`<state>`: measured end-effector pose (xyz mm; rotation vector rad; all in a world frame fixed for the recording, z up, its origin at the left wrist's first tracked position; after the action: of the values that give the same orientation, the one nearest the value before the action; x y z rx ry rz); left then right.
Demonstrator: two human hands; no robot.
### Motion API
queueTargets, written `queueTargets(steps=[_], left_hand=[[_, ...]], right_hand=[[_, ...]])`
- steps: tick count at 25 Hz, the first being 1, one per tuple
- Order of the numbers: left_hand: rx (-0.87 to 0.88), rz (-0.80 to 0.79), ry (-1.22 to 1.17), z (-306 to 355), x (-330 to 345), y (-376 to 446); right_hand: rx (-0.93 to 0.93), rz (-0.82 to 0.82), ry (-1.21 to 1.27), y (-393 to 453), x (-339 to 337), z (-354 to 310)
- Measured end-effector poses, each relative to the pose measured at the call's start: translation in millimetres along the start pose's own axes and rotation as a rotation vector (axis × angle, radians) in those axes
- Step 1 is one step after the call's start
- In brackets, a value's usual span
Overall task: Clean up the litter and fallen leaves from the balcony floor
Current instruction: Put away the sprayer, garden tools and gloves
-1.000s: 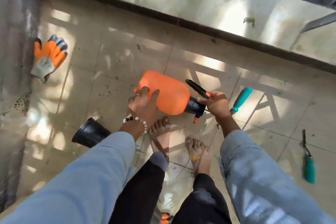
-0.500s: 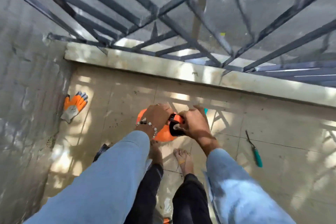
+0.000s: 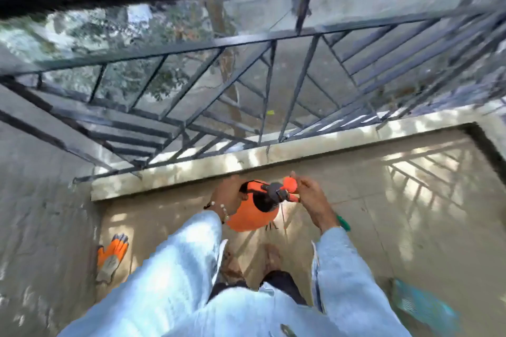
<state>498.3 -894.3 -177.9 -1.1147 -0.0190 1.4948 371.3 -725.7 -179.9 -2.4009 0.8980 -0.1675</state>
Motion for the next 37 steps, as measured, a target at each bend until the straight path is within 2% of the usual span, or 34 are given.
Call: queueTargets(steps=[3,7,12,16,27,33,37], left_hand=[[0.073,-0.008,0.117,45,6,8],[0.195,-0.042,0.176,116,25,26],[0.406,-0.136,0.262,235,70,44],[0.524,-0.143,0.316,322,122,57],[0.754,-0.257,0.358,524,234,82],[0.858,-0.35,0.436,625,273,152],[0.824,-0.404,0.468,702,295,210]], right_hand=[[0.02,0.199,0.094,-28,-31,15],[-0.034,0.429,0.458,-65,-82,25],[-0.057,0.688,0.676,-112,-179,36],[-0.171,0.835,0.887,-154,-255,48],[-0.366,1.14,1.277,-230,-430,90],[-0.42,1.193,1.4,-214,-529,103],[-0.372,1.175,1.602,-186,-623,105]])
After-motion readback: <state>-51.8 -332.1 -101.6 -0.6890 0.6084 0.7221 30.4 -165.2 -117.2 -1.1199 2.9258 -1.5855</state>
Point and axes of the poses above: each hand's wrist, its own y-axis towards the middle knuckle, its own x-axis out of the palm, z = x × y, the point moved 1 cm from there along y, towards the middle knuckle, and after that the axes turned 10 degrees about -z, right-handed, at the moved point
